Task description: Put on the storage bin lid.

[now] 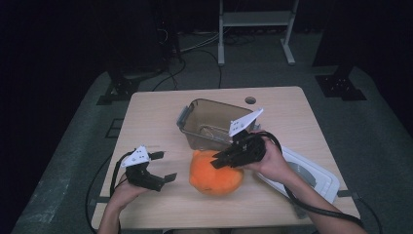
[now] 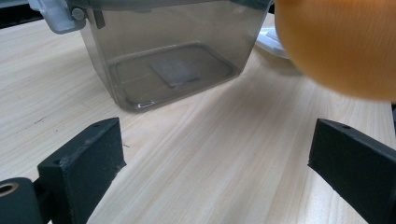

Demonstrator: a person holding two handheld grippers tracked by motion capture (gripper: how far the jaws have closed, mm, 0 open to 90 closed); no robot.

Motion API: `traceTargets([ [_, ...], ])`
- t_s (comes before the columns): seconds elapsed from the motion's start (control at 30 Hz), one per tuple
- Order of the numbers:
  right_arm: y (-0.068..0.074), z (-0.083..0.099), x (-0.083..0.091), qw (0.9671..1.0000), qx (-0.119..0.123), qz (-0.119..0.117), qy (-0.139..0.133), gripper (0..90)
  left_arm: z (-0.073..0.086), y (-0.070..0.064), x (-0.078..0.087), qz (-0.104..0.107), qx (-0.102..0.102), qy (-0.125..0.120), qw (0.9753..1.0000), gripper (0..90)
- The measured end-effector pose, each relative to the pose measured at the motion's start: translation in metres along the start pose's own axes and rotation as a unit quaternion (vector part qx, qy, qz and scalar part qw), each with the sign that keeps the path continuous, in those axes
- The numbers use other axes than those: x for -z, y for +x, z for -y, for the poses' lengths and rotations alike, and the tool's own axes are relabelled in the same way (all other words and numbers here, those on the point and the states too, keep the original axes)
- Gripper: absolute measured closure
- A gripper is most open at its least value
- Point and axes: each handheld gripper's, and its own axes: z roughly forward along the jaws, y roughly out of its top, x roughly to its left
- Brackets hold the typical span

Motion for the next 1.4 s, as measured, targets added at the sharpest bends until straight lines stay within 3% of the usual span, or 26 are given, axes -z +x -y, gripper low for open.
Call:
traceTargets([
  [0.37, -0.002, -0.029, 0.024, 0.9994, 0.002, 0.014, -0.032, 75.3, 0.000, 0.000, 0.000, 0.002, 0.001, -0.001, 1.0000, 2.6],
  [0.7, -0.014, -0.053, 0.037, 0.9984, -0.001, 0.032, -0.047, 75.4, 0.000, 0.000, -0.001, 0.006, 0.001, -0.002, 1.0000, 2.6],
  [1.4, -0.046, -0.079, 0.040, 0.9970, -0.018, 0.049, -0.057, 75.6, -0.001, 0.001, -0.004, 0.010, 0.001, -0.005, 0.9999, 2.6],
])
